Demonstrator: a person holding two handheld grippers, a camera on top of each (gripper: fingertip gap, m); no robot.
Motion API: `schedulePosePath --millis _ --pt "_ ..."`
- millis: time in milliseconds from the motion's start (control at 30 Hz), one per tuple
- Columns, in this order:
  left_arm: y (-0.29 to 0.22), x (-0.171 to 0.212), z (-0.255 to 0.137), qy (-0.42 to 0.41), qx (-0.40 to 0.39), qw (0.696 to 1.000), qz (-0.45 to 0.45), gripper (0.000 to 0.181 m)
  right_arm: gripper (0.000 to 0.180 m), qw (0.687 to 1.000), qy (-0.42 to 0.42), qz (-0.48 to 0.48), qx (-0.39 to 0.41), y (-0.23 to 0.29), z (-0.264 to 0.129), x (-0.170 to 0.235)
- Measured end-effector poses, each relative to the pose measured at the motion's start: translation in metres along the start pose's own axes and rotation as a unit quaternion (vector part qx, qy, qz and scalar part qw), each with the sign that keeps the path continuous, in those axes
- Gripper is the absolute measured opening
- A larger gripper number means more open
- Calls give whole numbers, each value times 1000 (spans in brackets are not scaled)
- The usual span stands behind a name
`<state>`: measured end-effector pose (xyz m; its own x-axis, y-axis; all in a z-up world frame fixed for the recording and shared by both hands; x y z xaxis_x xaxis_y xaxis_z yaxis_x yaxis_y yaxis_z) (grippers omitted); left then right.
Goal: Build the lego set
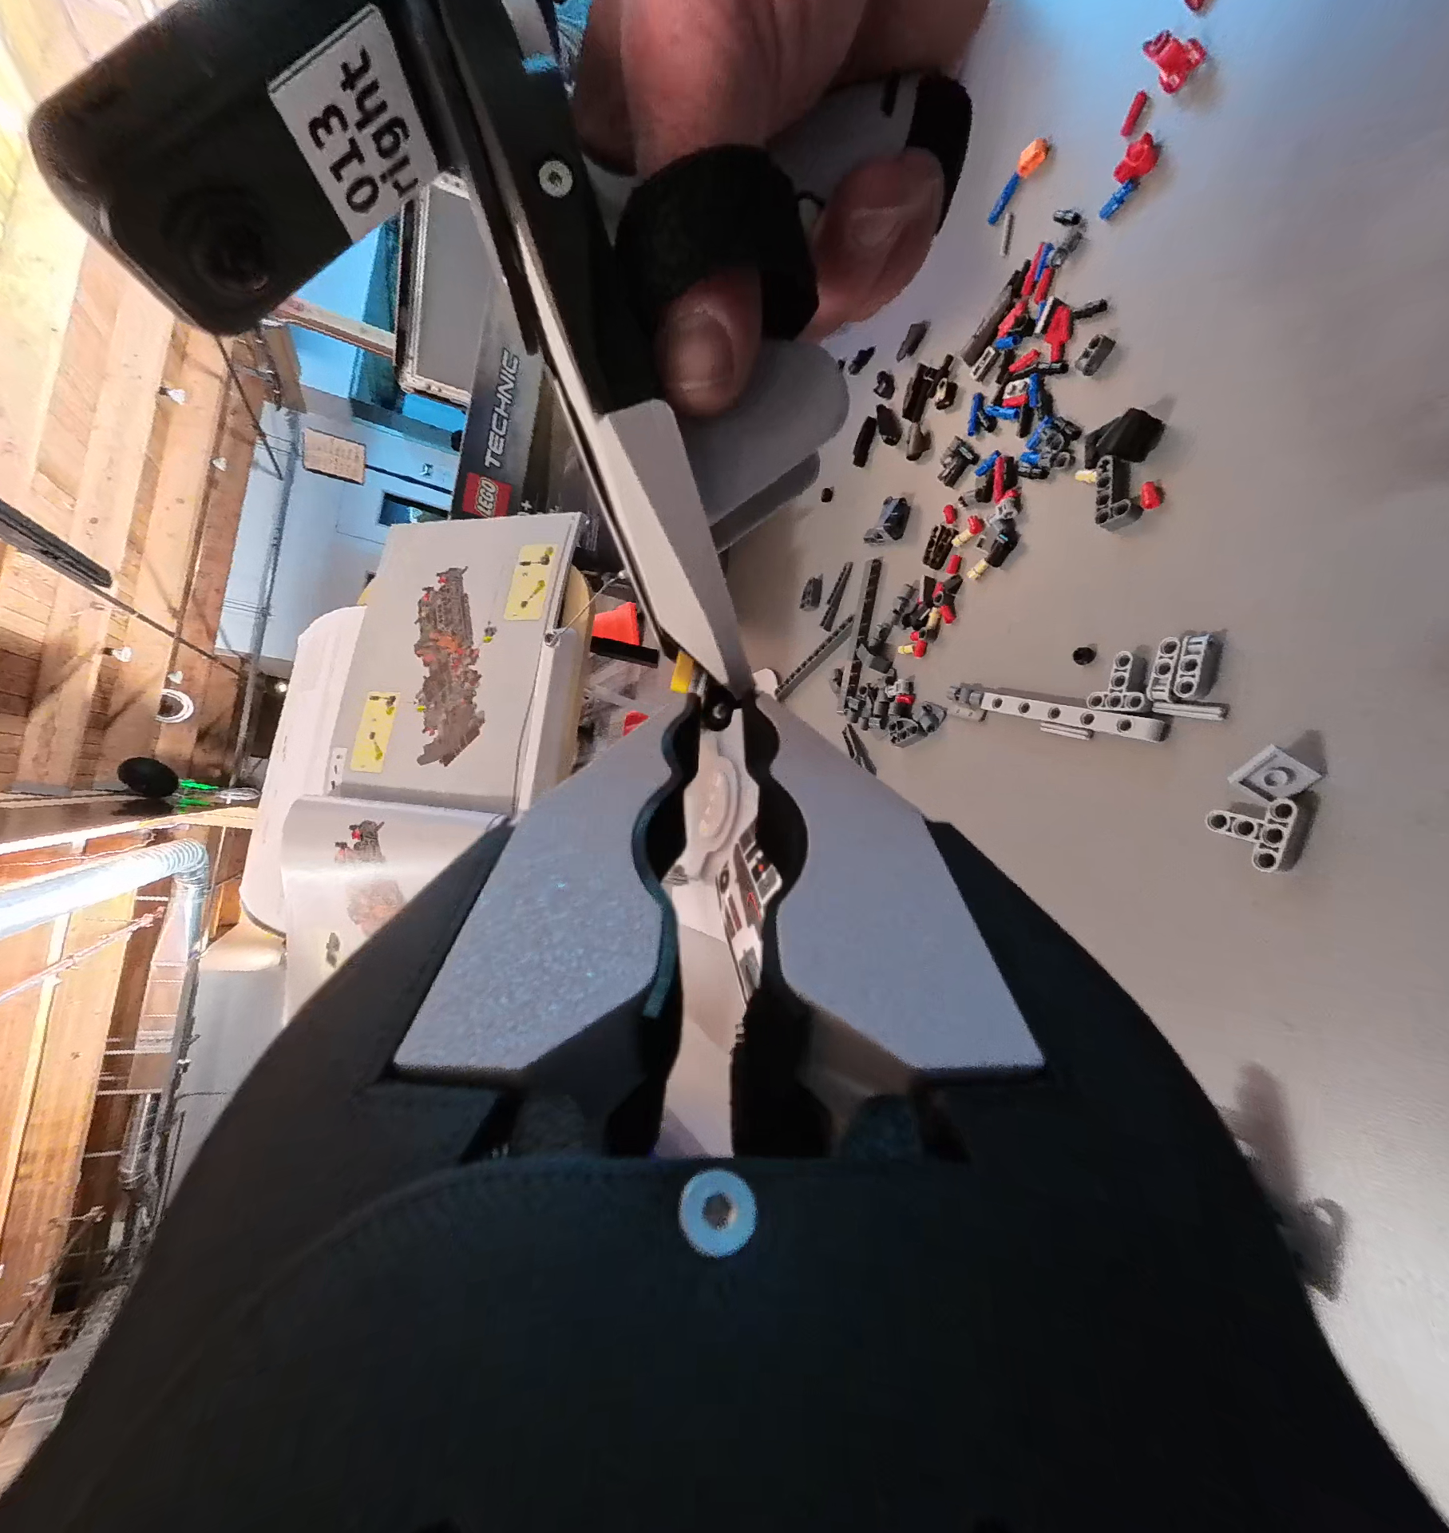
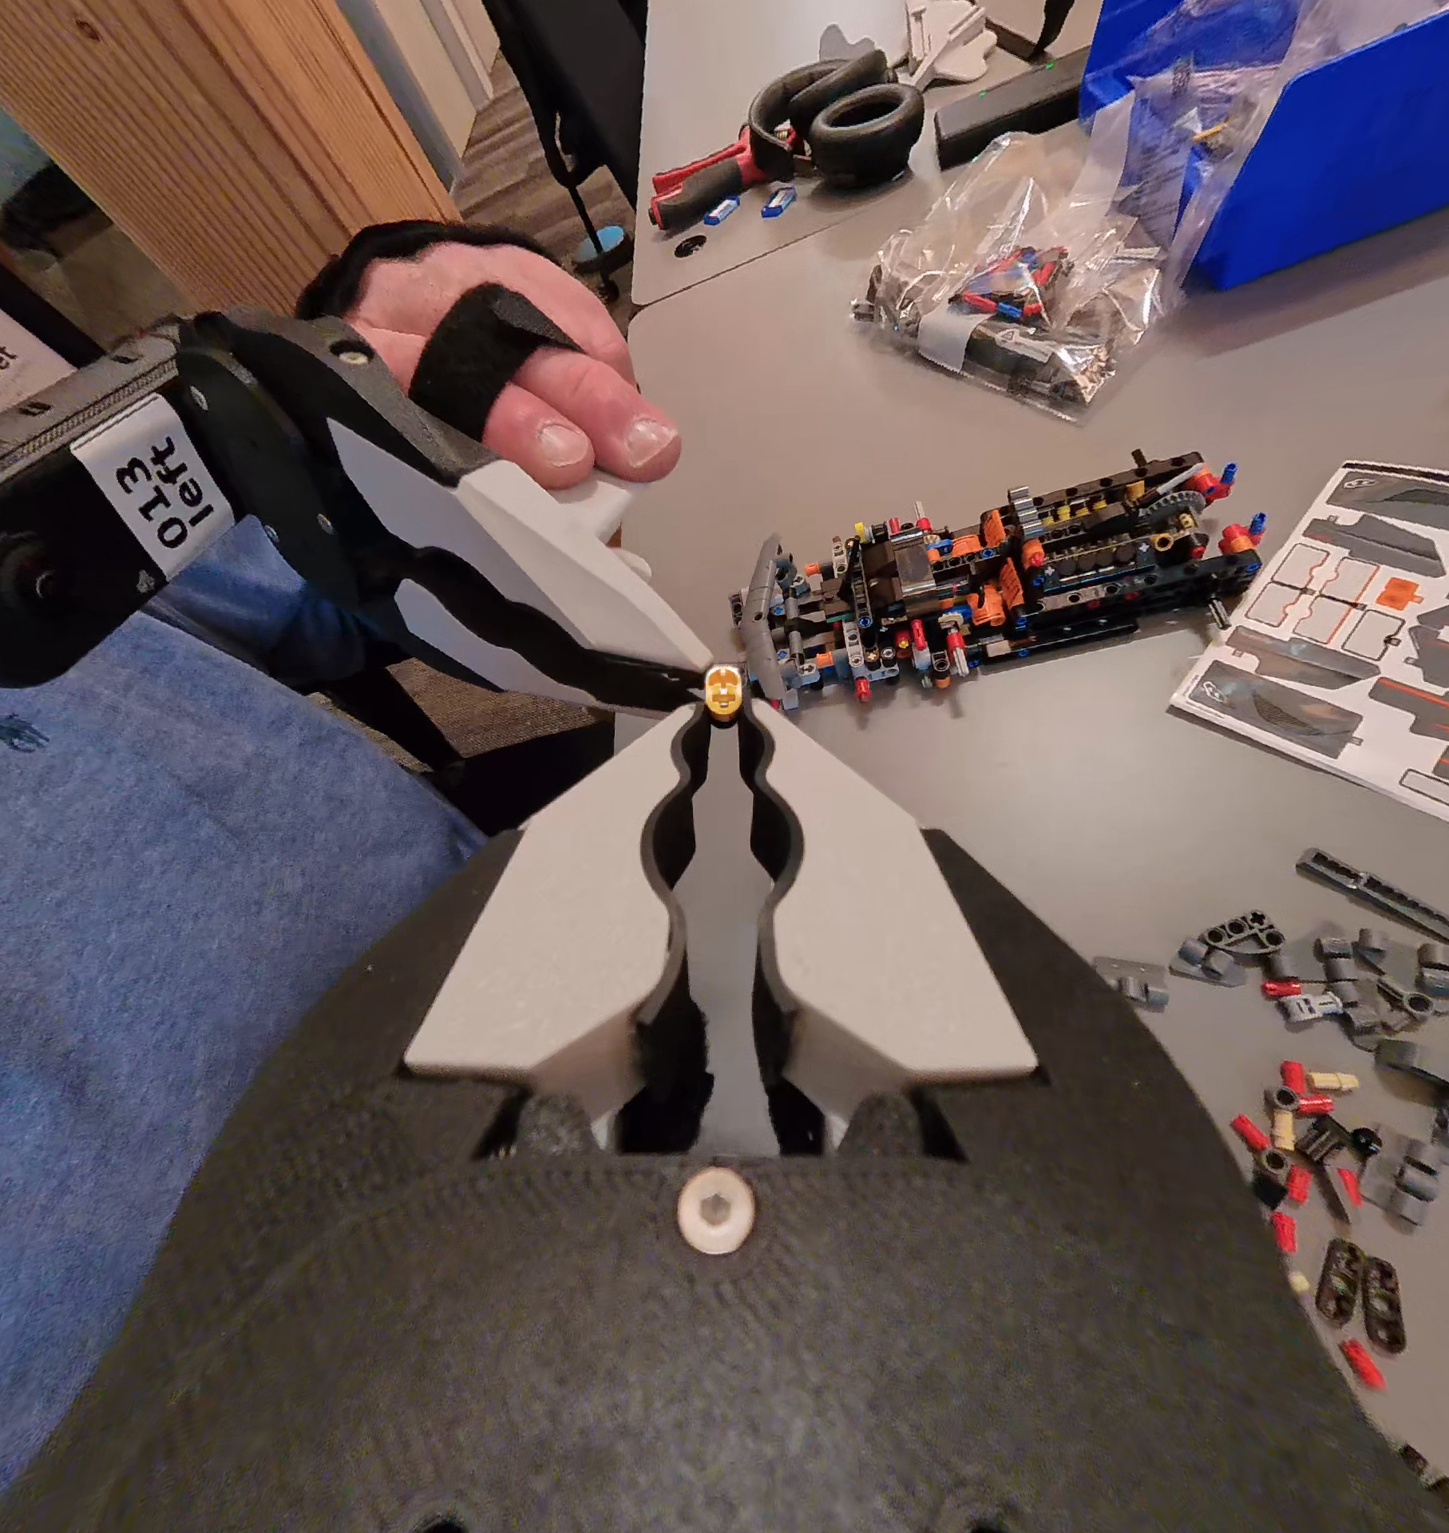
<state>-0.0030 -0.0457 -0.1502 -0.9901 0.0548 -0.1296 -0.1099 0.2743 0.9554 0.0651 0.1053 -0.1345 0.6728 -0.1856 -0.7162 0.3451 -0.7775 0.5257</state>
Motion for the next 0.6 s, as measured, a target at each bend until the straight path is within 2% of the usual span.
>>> schedulePosePath --millis 133,300,500,600 --pt "1 1 -1 -1 -3 1000 -9 4 3 1000 -6 12 -11 -1 -1 0" --pt "12 10 -4 -41 -3 993 -108 3 8 999 -42 10 -29 2 -7 -4" --pt "24 23 -9 -111 16 967 -230 3 12 995 -91 -26 -17 4 -22 -5" --pt "28 29 -8 -158 42 937 -307 3 15 989 -100 -101 28 15 -20 -5"
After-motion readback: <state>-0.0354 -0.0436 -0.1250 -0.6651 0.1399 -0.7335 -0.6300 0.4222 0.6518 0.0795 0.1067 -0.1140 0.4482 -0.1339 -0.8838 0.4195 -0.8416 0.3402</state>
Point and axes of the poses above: each gripper's, where its closed fingertips meet, z out along the fingers, x out of its underside, y = z × x across the jaws, the point moved 10 cm from there along -z, back along the fingers, and after that the axes turned 14 degrees about z, right-handed, at the moved point
